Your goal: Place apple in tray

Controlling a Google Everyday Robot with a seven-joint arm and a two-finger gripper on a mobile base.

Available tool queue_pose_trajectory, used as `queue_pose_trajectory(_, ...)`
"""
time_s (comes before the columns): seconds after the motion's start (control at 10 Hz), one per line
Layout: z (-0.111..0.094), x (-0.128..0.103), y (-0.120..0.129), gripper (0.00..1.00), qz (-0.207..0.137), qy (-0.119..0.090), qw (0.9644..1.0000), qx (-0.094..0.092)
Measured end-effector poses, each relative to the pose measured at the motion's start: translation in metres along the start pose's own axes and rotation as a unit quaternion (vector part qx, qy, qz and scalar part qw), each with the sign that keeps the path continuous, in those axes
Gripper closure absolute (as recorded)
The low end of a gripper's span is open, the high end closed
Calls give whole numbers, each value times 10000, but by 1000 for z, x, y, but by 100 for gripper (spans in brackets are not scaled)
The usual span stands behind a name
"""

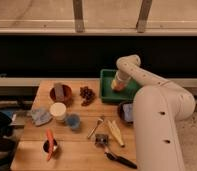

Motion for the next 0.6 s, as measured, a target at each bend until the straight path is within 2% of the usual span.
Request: queue_pose_trajectory(0.6,3,4,2,22,14,78,10000,-26)
